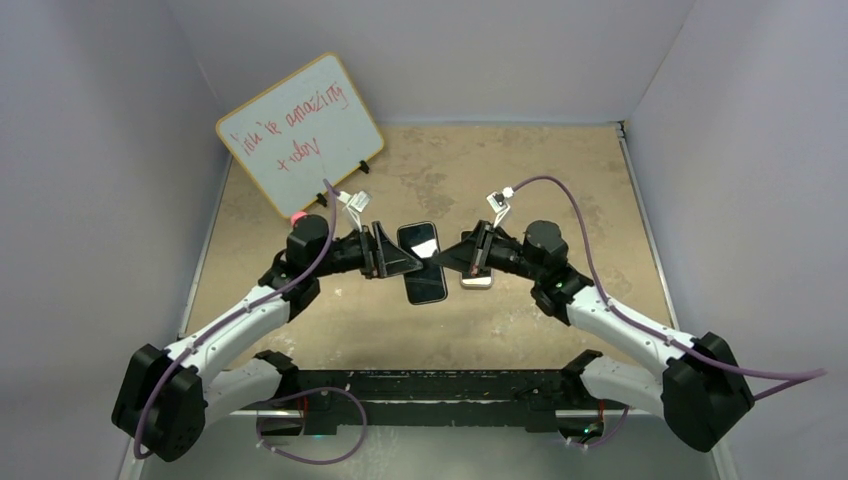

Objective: Put the phone into the phone case

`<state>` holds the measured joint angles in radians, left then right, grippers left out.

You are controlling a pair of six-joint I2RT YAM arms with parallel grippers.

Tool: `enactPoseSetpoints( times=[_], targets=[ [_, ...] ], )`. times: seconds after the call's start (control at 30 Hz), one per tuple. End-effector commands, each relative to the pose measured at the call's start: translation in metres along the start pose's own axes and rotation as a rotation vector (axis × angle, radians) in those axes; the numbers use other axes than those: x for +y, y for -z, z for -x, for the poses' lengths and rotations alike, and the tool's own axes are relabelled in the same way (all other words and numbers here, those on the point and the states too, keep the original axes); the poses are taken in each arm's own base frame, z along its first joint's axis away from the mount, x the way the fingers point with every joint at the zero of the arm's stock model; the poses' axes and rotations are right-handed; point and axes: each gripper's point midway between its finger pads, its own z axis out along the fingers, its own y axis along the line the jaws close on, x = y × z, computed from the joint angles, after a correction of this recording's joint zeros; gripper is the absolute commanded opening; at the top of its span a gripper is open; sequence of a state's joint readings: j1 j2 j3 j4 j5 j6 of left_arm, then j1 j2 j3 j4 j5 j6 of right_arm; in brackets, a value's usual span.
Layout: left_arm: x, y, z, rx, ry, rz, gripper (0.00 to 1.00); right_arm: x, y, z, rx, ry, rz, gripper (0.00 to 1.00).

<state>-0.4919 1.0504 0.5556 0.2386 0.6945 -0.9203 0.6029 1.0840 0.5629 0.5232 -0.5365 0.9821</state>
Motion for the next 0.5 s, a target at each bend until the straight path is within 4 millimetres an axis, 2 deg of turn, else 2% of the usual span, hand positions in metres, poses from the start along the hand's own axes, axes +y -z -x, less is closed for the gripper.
enactPoseSetpoints(
  times=[0.0, 0.1, 0.3, 0.33, 0.4, 0.47],
  targets=[
    [-0.033, 0.004, 0.007, -0.023, -0.015, -0.154, 0.73, 0.055, 0.008, 0.01, -0.026, 0.033, 0.234, 0.0],
    [-0.041, 0.005, 0.007, -0.036, 0.0, -0.216, 0.61, 0.056, 0.006, 0.01, -0.016, 0.029, 0.246, 0.0],
    [-0.053, 0.01, 0.008, -0.066, 0.013, -0.296, 0.22, 0.05, 0.008, 0.0, 0.022, 0.029, 0.236, 0.01],
    [-0.053, 0.01, 0.008, -0.066, 0.01, -0.3, 0.15, 0.048, 0.009, -0.002, 0.031, 0.038, 0.23, 0.09],
    [-0.056, 0.011, 0.009, -0.07, -0.006, -0.31, 0.03, 0.045, 0.011, -0.008, 0.058, 0.055, 0.217, 0.32],
    [-0.059, 0.012, 0.01, -0.075, -0.022, -0.322, 0.0, 0.039, 0.014, -0.016, 0.088, 0.064, 0.201, 0.52]
  ],
)
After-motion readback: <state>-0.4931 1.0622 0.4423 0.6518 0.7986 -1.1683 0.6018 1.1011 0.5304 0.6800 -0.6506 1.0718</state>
